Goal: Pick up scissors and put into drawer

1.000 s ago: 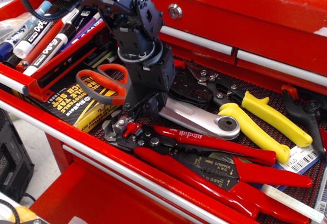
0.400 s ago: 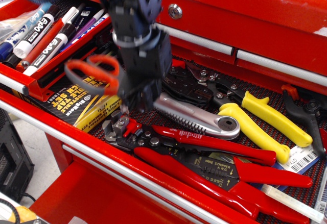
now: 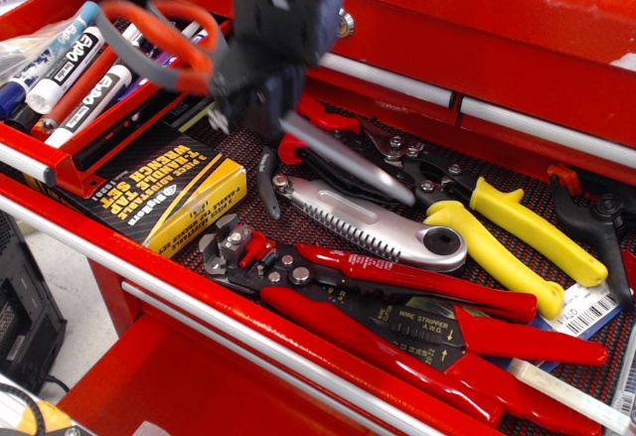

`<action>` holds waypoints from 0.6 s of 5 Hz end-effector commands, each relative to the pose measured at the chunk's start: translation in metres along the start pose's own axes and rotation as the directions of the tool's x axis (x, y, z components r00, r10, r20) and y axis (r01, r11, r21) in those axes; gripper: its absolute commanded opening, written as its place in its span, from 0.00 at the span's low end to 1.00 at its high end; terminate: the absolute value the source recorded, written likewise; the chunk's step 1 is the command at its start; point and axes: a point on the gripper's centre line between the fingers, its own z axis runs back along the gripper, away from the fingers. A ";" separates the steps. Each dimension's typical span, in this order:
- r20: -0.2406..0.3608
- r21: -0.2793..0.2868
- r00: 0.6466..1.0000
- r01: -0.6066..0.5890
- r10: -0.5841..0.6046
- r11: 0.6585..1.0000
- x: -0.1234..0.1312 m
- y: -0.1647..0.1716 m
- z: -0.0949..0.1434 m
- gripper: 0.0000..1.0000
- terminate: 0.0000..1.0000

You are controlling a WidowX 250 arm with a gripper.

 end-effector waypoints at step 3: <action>0.242 0.125 0.970 -0.024 -0.007 0.992 -0.131 0.035 -0.010 0.00 0.00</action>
